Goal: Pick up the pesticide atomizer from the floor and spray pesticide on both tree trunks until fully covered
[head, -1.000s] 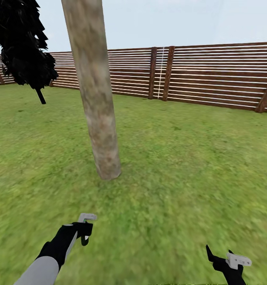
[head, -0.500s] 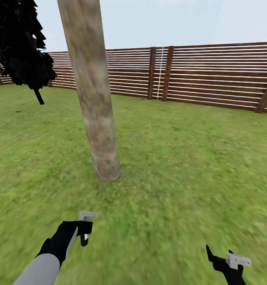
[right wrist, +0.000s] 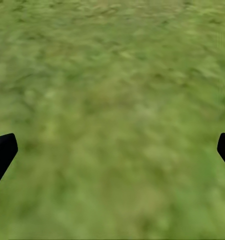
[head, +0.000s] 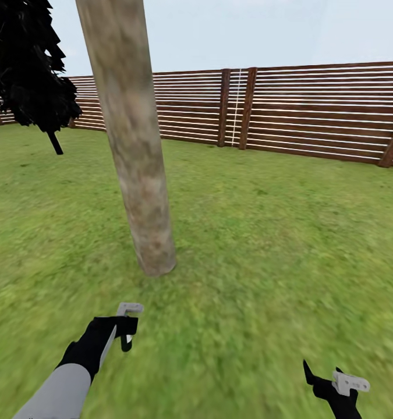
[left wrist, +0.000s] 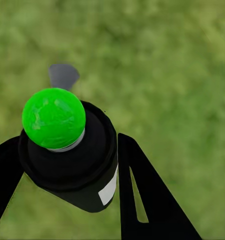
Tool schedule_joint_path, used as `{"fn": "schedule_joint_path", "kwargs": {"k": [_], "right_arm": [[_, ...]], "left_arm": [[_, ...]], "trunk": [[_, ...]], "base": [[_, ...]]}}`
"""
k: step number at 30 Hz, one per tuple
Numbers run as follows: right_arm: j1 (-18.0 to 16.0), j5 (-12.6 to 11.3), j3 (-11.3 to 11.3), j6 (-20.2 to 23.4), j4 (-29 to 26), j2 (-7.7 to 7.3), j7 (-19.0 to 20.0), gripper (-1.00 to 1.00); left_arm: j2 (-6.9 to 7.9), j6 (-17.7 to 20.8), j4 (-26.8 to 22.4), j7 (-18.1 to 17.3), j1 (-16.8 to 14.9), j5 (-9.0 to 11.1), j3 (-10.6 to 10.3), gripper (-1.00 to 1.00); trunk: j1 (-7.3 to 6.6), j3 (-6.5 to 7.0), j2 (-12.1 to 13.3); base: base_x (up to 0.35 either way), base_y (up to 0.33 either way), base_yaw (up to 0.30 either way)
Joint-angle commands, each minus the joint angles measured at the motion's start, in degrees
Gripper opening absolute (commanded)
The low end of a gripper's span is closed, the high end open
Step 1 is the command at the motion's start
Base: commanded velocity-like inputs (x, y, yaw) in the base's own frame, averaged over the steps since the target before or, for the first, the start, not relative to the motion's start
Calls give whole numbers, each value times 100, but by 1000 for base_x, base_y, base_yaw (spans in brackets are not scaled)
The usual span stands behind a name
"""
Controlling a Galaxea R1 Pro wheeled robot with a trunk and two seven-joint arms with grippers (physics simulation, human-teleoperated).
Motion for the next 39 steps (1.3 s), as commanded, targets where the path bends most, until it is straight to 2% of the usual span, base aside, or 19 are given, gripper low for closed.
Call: {"fn": "schedule_joint_path", "kwargs": {"k": [1, 15, 17, 19, 21, 22, 24, 27, 29, 30, 31, 37, 39], "right_arm": [[0, 0, 1, 0, 0, 0, 1, 100], [0, 0, 1, 0, 32, 0, 0, 100], [0, 0, 1, -1, 50, 0, 1, 100], [0, 0, 1, -6, 52, 0, 0, 100], [0, 0, 1, -4, 53, 0, 1, 100], [0, 0, 1, -6, 53, 0, 2, 100], [0, 0, 1, -7, 51, 0, 1, 100], [0, 0, 1, -9, 46, 0, 1, 100], [0, 0, 1, -12, 44, 0, 0, 100], [0, -1, -3, -16, 41, -3, 1, 100], [0, -6, -9, -17, 32, -24, 0, 100], [0, -26, -18, -25, 18, -49, -4, 100], [0, -15, -17, -22, 18, -44, -1, 100]], "left_arm": [[0, 0, 0, 0, -4, 0, 0, -100], [1, -25, 0, -12, 0, 17, 5, -100], [-81, -47, -31, -41, -10, 18, -6, -100], [-112, -19, -274, -77, -15, 29, -3, -100], [-337, 9, -530, -104, -14, 22, -31, -100], [-358, 18, -560, -109, -2, 20, -74, -100], [-325, 24, -589, -119, 6, 14, -103, -100], [134, 29, -697, -131, 30, 23, -118, -100], [109, 25, -702, -129, 49, 12, -279, -100], [67, 26, -708, -122, 39, 16, -460, -100], [3, 26, -711, -118, 15, 15, -544, -100], [-64, 46, -1123, -115, -23, 28, -609, -100], [-27, 183, -1107, -115, -149, 27, -606, -100]], "trunk": [[0, 0, 0], [0, 0, 0], [0, 0, 0], [0, 0, 0], [0, 0, 0], [0, 0, 0], [0, 0, 0], [0, 0, 0], [0, 0, 0], [0, 0, 0], [0, 0, 0], [0, 0, 0], [0, 0, 0]], "base": [[122, 0, 0], [240, 0, 0], [3, 0, 0], [0, 0, 0], [0, 0, 0], [0, 0, 0], [0, 0, 0], [0, 0, 0], [0, 0, 0], [-48, 0, 0], [-215, 0, 0], [-132, 0, 0], [-5, 0, 0]]}}
